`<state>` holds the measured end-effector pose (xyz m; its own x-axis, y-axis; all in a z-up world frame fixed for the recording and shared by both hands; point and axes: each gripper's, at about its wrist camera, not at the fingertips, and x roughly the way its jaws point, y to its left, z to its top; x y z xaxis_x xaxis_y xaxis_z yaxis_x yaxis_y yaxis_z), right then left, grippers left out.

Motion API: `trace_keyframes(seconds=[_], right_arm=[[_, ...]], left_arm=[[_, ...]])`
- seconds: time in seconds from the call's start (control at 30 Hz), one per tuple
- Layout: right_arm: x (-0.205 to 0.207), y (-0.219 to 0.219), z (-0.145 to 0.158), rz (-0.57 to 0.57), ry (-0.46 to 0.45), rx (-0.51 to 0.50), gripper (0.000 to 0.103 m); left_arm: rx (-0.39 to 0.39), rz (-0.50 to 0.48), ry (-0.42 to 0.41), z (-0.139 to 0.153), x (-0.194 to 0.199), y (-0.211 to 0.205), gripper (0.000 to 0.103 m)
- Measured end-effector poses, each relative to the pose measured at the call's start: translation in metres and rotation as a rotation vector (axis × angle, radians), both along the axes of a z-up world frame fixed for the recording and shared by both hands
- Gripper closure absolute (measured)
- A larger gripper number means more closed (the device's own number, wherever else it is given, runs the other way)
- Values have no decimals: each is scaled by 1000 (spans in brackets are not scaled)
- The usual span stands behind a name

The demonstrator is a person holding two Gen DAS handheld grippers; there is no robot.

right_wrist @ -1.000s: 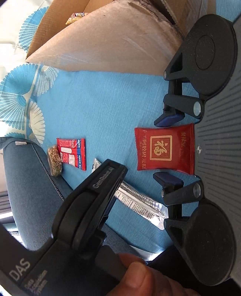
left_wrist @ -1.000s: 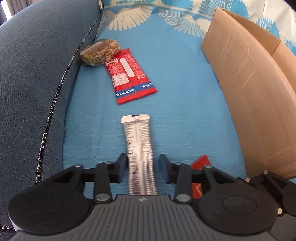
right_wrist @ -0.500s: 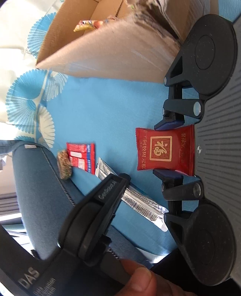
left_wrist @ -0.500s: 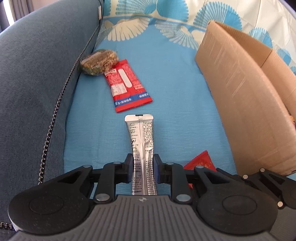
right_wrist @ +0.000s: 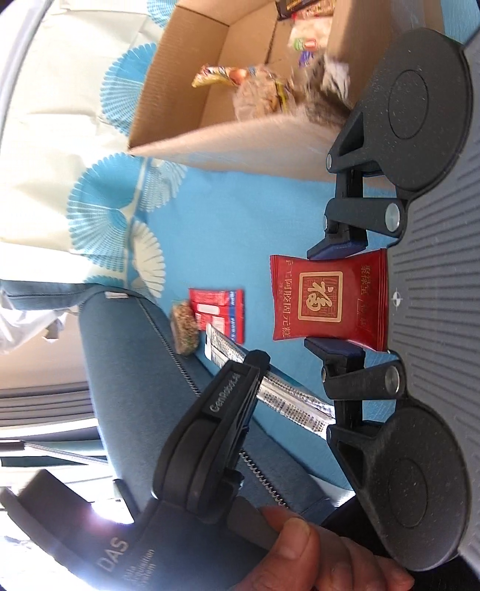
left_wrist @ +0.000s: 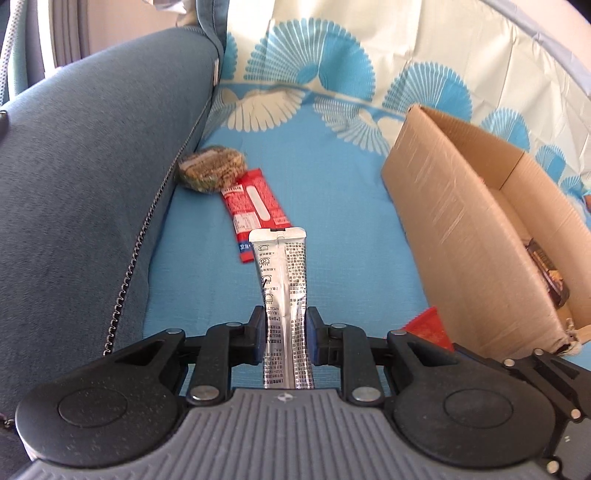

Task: Organize snacks
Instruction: 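Lift both packets and carry them over the cardboard box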

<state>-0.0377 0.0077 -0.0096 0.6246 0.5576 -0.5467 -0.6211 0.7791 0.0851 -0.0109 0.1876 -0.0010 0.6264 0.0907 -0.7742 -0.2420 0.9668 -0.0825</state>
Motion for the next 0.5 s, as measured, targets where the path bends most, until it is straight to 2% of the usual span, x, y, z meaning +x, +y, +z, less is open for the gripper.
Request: trace_keyframes(seconds=[0.3,0.5], right_arm=[[-35,-20,30,-19,-126,19,58],[-57,-40,64,-58,-223,60,58]], left_arm=[[-42,0,-77,15,-19,8,79],[-45,-68,-128,27,-35,1,79]])
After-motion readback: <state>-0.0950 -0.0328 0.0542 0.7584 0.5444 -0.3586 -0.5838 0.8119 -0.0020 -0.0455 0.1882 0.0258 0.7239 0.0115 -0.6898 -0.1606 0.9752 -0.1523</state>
